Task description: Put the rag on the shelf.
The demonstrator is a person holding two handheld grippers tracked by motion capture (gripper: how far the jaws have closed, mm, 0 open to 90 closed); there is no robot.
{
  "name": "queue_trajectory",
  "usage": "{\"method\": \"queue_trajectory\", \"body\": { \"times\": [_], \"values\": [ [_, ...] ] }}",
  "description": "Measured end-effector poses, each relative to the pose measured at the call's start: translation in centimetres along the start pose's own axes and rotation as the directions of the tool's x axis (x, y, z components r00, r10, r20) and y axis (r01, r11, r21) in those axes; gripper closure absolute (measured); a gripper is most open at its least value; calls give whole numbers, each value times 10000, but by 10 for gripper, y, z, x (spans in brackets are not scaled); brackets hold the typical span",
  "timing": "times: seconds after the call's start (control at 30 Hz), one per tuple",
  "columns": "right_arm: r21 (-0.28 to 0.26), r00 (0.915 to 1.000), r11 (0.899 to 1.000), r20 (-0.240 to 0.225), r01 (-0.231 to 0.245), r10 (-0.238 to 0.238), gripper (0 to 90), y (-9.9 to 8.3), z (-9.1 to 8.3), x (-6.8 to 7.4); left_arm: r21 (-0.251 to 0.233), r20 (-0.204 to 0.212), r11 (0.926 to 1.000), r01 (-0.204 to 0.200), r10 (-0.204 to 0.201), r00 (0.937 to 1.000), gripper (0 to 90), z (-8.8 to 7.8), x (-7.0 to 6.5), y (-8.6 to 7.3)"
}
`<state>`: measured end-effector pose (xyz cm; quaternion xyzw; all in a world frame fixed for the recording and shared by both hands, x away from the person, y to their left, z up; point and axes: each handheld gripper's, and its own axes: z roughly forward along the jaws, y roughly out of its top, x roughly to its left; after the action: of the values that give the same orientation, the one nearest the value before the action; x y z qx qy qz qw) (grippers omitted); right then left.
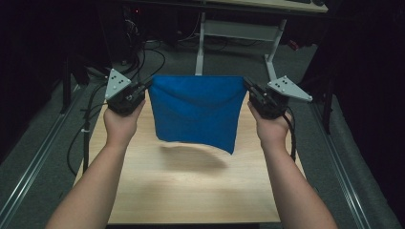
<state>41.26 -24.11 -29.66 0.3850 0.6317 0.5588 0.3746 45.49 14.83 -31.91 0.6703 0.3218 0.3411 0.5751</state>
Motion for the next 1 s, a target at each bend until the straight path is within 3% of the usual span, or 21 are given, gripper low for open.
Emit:
{"method": "queue_trajectory", "body": {
  "times": [0.2,0.4,0.5,0.63,0.67,0.7,0.77,0.83,0.93,1.0],
  "values": [
    [84,9997,9998,203,159,-161,881,8,20,-9,92,-207,9999,65,-63,9998,883,19,13,6],
    [173,9993,9994,223,-310,306,882,9,44,-27,23,-360,9997,238,-237,9991,882,41,20,8],
    [361,9975,9974,343,-629,616,883,7,61,-41,243,-531,9995,-192,204,9984,882,54,18,9],
    [628,9971,9959,428,-652,626,883,4,73,-50,784,-763,9957,-499,559,9955,882,72,20,7],
    [716,9974,9958,469,-572,539,883,3,77,-51,851,-816,9950,-515,585,9949,882,76,21,5],
    [914,9983,9956,572,-187,135,884,0,84,-53,940,-887,9941,-540,624,9941,882,79,22,2],
    [1008,9982,9949,595,-51,-9,883,-3,88,-52,1259,-970,9912,-403,527,9939,882,87,24,-5],
    [1578,9967,9873,751,181,-303,884,-14,99,-52,1704,-1037,9847,-376,559,9930,882,93,25,-15],
    [1829,9965,9831,816,48,-201,885,-23,104,-52,2105,-995,9774,-192,410,9942,882,100,24,-33],
    [2130,9962,9769,811,148,-328,884,-34,108,-51,2490,-757,9685,36,158,9970,882,102,25,-47]
  ]
}}
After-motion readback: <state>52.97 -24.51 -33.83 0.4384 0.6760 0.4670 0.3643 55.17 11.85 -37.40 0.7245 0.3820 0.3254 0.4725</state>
